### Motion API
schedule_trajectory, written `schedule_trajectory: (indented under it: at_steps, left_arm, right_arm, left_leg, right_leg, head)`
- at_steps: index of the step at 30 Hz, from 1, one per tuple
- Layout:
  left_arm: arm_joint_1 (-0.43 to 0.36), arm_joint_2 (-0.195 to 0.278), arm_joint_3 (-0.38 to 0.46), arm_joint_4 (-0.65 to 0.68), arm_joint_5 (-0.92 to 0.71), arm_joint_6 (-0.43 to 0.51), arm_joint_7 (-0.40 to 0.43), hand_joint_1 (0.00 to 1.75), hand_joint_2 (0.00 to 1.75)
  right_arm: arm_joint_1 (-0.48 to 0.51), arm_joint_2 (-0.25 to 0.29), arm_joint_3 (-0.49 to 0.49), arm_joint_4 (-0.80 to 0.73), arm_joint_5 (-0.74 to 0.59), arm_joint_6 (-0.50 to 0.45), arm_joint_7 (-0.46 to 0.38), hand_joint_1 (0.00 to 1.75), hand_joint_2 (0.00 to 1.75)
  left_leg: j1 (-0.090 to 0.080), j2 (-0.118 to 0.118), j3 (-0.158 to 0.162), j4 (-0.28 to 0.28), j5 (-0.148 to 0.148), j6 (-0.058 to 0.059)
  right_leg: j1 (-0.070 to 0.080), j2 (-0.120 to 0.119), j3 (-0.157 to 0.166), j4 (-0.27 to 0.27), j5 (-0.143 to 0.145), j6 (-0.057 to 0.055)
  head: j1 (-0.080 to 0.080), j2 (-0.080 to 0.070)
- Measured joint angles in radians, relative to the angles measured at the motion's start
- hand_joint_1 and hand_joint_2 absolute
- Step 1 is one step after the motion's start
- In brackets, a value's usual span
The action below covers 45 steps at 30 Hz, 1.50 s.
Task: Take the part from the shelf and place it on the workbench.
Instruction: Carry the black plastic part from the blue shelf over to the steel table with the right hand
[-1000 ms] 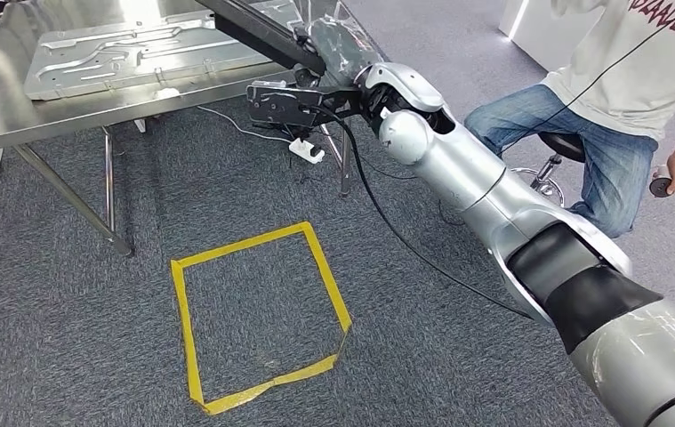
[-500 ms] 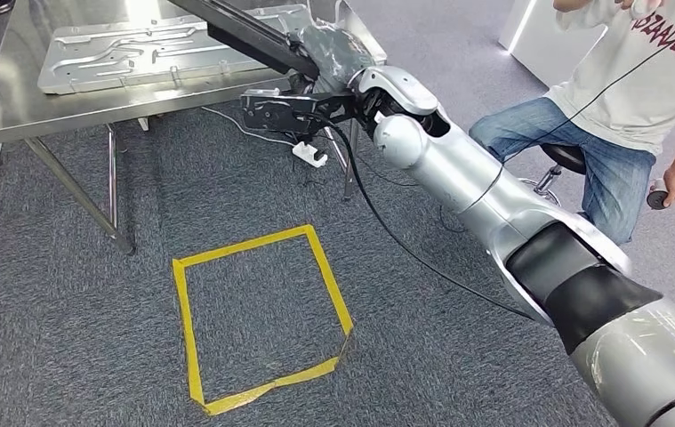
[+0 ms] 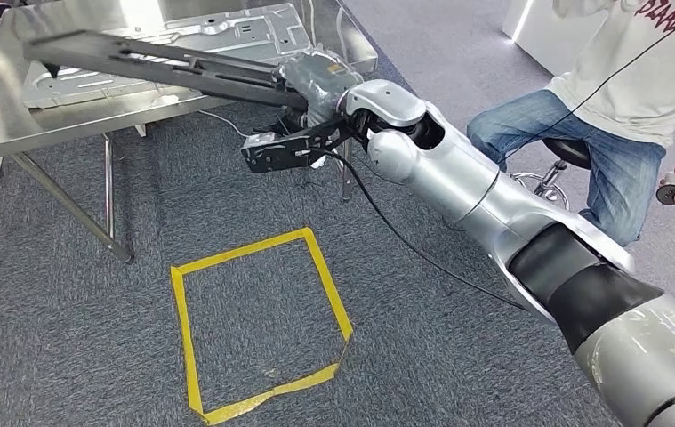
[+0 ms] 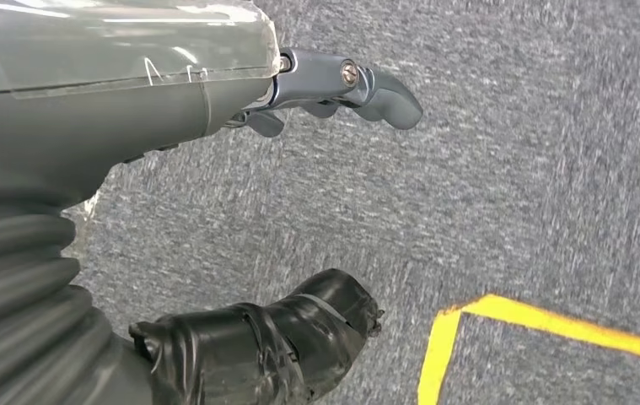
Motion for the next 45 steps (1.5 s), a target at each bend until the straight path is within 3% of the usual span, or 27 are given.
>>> schedule_trajectory:
  at_steps: [1, 2, 4, 5, 7, 10, 11, 14, 16, 17, 20, 21, 22, 24, 26, 30, 31, 32, 33, 35, 36, 39, 41, 43, 45]
  left_arm:
    - [0.001, 0.0, 0.0, 0.0, 0.0, 0.0, 0.0, 0.0, 1.75]
    - [0.001, 0.0, 0.0, 0.0, -0.001, 0.001, 0.0, 0.0, 1.75]
    - [0.001, 0.001, 0.0, 0.0, -0.002, 0.003, 0.0, 0.0, 1.75]
    - [0.001, 0.002, 0.0, 0.0, -0.004, 0.004, -0.001, 0.0, 1.75]
    - [0.0, 0.004, 0.0, 0.0, -0.006, 0.007, -0.001, 0.0, 1.75]
    - [0.002, 0.004, 0.0, -0.001, -0.009, 0.009, -0.001, 0.0, 1.75]
    - [0.002, 0.004, 0.0, -0.001, -0.009, 0.009, -0.001, 0.0, 1.75]
    - [0.001, 0.003, 0.0, -0.001, -0.01, 0.01, -0.001, 0.0, 1.75]
    - [0.004, 0.002, 0.0, -0.001, -0.01, 0.01, -0.001, 0.0, 1.75]
    - [0.006, 0.001, 0.0, -0.001, -0.01, 0.01, -0.001, 0.0, 1.75]
    - [0.008, 0.0, 0.0, -0.001, -0.009, 0.018, 0.001, 0.0, 1.75]
    - [0.007, 0.0, 0.0, -0.001, -0.009, 0.022, 0.001, 0.0, 1.75]
    - [0.006, 0.0, 0.0, -0.001, -0.009, 0.025, 0.002, 0.0, 1.75]
    - [0.004, 0.0, 0.0, -0.001, -0.009, 0.03, 0.005, 0.0, 1.75]
    - [0.003, -0.001, 0.0, -0.001, -0.009, 0.032, 0.009, 0.0, 1.75]
    - [0.001, 0.0, 0.0, -0.001, -0.01, 0.033, 0.012, 0.0, 1.75]
    - [0.001, 0.0, 0.0, -0.001, -0.01, 0.033, 0.012, 0.0, 1.75]
    - [0.002, 0.0, 0.0, -0.001, -0.01, 0.033, 0.013, 0.0, 1.75]
    - [0.003, 0.0, 0.0, -0.001, -0.01, 0.032, 0.013, 0.0, 1.75]
    - [0.002, 0.003, 0.0, -0.001, -0.009, 0.028, 0.012, 0.0, 1.75]
    - [0.001, 0.004, 0.0, -0.001, -0.01, 0.027, 0.011, 0.0, 1.75]
    - [0.0, 0.008, 0.0, -0.001, -0.01, 0.026, 0.009, 0.0, 1.75]
    - [0.001, 0.01, 0.0, -0.001, -0.01, 0.027, 0.009, 0.0, 1.75]
    - [-0.001, 0.01, 0.0, -0.001, -0.01, 0.027, 0.009, 0.0, 1.75]
    - [-0.002, 0.01, 0.0, -0.001, -0.01, 0.027, 0.009, 0.0, 1.75]
  right_arm:
    - [0.001, 0.0, 0.008, 0.0, 0.012, 0.008, -0.002, 1.75, 1.75]
    - [0.002, 0.0, 0.012, 0.0, 0.021, 0.012, -0.004, 1.75, 1.75]
    - [-0.001, -0.001, 0.017, 0.0, 0.036, 0.016, -0.009, 1.75, 1.75]
    - [-0.004, -0.001, 0.017, 0.0, 0.042, 0.017, -0.012, 1.75, 1.75]
    - [-0.007, -0.001, 0.021, -0.002, 0.054, 0.02, -0.019, 1.75, 1.75]
    - [-0.005, -0.004, 0.031, -0.005, 0.068, 0.025, -0.029, 1.75, 1.75]
    - [-0.005, -0.005, 0.033, -0.005, 0.07, 0.026, -0.031, 1.75, 1.75]
    - [-0.001, -0.006, 0.036, -0.005, 0.073, 0.026, -0.035, 1.75, 1.75]
    - [0.007, -0.008, 0.043, -0.005, 0.074, 0.025, -0.036, 1.75, 1.75]
    - [0.01, -0.01, 0.047, -0.005, 0.076, 0.024, -0.036, 1.75, 1.75]
    - [0.013, -0.015, 0.053, -0.004, 0.089, 0.013, -0.037, 1.75, 1.75]
    - [0.015, -0.017, 0.053, -0.005, 0.092, 0.009, -0.039, 1.75, 1.75]
    - [0.018, -0.018, 0.053, -0.007, 0.095, 0.006, -0.041, 1.75, 1.75]
    - [0.022, -0.02, 0.055, -0.01, 0.098, 0.004, -0.043, 1.75, 1.75]
    - [0.021, -0.022, 0.055, -0.011, 0.103, 0.002, -0.043, 1.75, 1.75]
    - [0.028, -0.023, 0.057, -0.01, 0.107, 0.002, -0.046, 1.75, 1.75]
    - [0.032, -0.023, 0.06, -0.01, 0.107, 0.002, -0.047, 1.75, 1.75]
    - [0.034, -0.023, 0.062, -0.01, 0.107, 0.002, -0.047, 1.75, 1.75]
    - [0.036, -0.023, 0.064, -0.01, 0.107, 0.002, -0.047, 1.75, 1.75]
    - [0.034, -0.023, 0.066, -0.01, 0.107, 0.002, -0.047, 1.75, 1.75]
    - [0.032, -0.023, 0.066, -0.01, 0.107, 0.002, -0.047, 1.75, 1.75]
    - [0.028, -0.024, 0.067, -0.01, 0.108, 0.003, -0.048, 1.75, 1.75]
    - [0.027, -0.026, 0.067, -0.01, 0.108, 0.003, -0.049, 1.75, 1.75]
    - [0.023, -0.029, 0.067, -0.011, 0.108, 0.003, -0.051, 1.75, 1.75]
    - [0.022, -0.03, 0.067, -0.011, 0.108, 0.004, -0.052, 1.75, 1.75]
  left_leg:
    - [0.0, 0.0, -0.011, -0.004, 0.022, 0.003]
    - [-0.002, 0.0, -0.002, -0.045, 0.062, 0.009]
    - [-0.01, 0.0, 0.044, -0.168, 0.142, 0.028]
    - [-0.016, 0.001, 0.07, -0.22, 0.159, 0.037]
    - [-0.023, 0.001, 0.099, -0.263, 0.145, 0.049]
    - [-0.018, 0.0, 0.136, -0.297, 0.128, 0.062]
    - [-0.014, 0.0, 0.15, -0.304, 0.124, 0.066]
    - [-0.011, -0.003, 0.18, -0.31, 0.102, 0.072]
    - [-0.008, -0.006, 0.205, -0.309, 0.081, 0.069]
    - [-0.006, -0.008, 0.222, -0.307, 0.069, 0.065]
    - [-0.002, -0.011, 0.255, -0.298, 0.029, 0.046]
    - [-0.003, -0.011, 0.256, -0.295, 0.019, 0.039]
    - [-0.003, -0.011, 0.256, -0.291, 0.013, 0.032]
    - [-0.002, -0.01, 0.263, -0.293, 0.004, 0.021]
    - [0.0, -0.005, 0.248, -0.253, -0.004, 0.013]
    - [0.002, -0.001, 0.107, -0.03, -0.081, 0.001]
    - [0.002, -0.001, 0.08, -0.008, -0.085, 0.001]
    - [0.002, -0.001, 0.069, -0.019, -0.065, 0.004]
    - [0.001, -0.001, 0.075, -0.065, -0.021, 0.009]
    - [-0.004, -0.001, 0.117, -0.199, 0.072, 0.023]
    - [-0.008, -0.001, 0.134, -0.251, 0.094, 0.029]
    - [-0.014, -0.001, 0.154, -0.294, 0.103, 0.04]
    - [-0.009, 0.0, 0.166, -0.307, 0.114, 0.047]
    - [-0.004, 0.002, 0.174, -0.318, 0.12, 0.053]
    - [-0.005, 0.001, 0.174, -0.315, 0.117, 0.058]
  right_leg:
    - [0.003, 0.0, 0.01, 0.0, -0.008, 0.0]
    - [0.006, 0.0, 0.023, 0.0, -0.018, 0.0]
    - [0.01, 0.0, 0.045, -0.002, -0.037, 0.003]
    - [0.011, 0.0, 0.053, -0.004, -0.045, 0.006]
    - [0.012, 0.0, 0.061, -0.009, -0.049, 0.016]
    - [0.009, -0.001, 0.055, 0.024, -0.043, 0.03]
    - [0.008, -0.001, 0.032, 0.066, -0.049, 0.034]
    - [0.001, -0.001, -0.085, 0.229, -0.099, 0.049]
    - [-0.005, -0.002, -0.138, 0.257, -0.116, 0.059]
    - [-0.008, -0.002, -0.148, 0.226, -0.095, 0.063]
    - [-0.014, -0.006, -0.133, 0.043, 0.067, 0.063]
    - [-0.012, -0.006, -0.13, 0.012, 0.102, 0.057]
    - [-0.009, -0.005, -0.13, 0.003, 0.11, 0.049]
    - [-0.007, -0.003, -0.121, 0.005, 0.103, 0.03]
    - [-0.01, -0.003, -0.104, -0.003, 0.096, 0.018]
    - [-0.009, 0.0, -0.079, -0.009, 0.079, 0.007]
    - [-0.008, 0.002, -0.074, -0.008, 0.074, 0.007]
    - [-0.006, 0.004, -0.069, -0.007, 0.069, 0.007]
    - [-0.004, 0.005, -0.062, -0.006, 0.064, 0.007]
    - [-0.001, 0.006, -0.049, -0.007, 0.056, 0.01]
    - [-0.001, 0.006, -0.046, -0.008, 0.054, 0.012]
    - [0.0, 0.007, -0.041, -0.015, 0.051, 0.029]
    - [0.001, 0.006, -0.043, -0.005, 0.038, 0.04]
    - [0.0, 0.004, -0.077, 0.073, -0.01, 0.045]
    - [0.0, 0.003, -0.135, 0.201, -0.069, 0.049]
  head:
    - [0.0, 0.0]
    - [0.0, 0.0]
    - [0.0, 0.0]
    - [0.0, 0.0]
    - [0.0, 0.0]
    - [0.001, 0.0]
    - [0.002, 0.0]
    - [0.003, 0.0]
    - [0.003, 0.0]
    - [0.003, 0.0]
    - [0.002, 0.0]
    - [-0.001, 0.0]
    - [-0.002, 0.0]
    - [-0.004, 0.0]
    - [-0.006, 0.0]
    - [-0.009, 0.0]
    - [-0.009, 0.0]
    - [-0.009, 0.0]
    - [-0.009, 0.0]
    - [-0.009, 0.0]
    - [-0.009, 0.0]
    - [-0.008, 0.0]
    - [-0.007, 0.0]
    - [-0.005, 0.0]
    - [-0.003, 0.0]
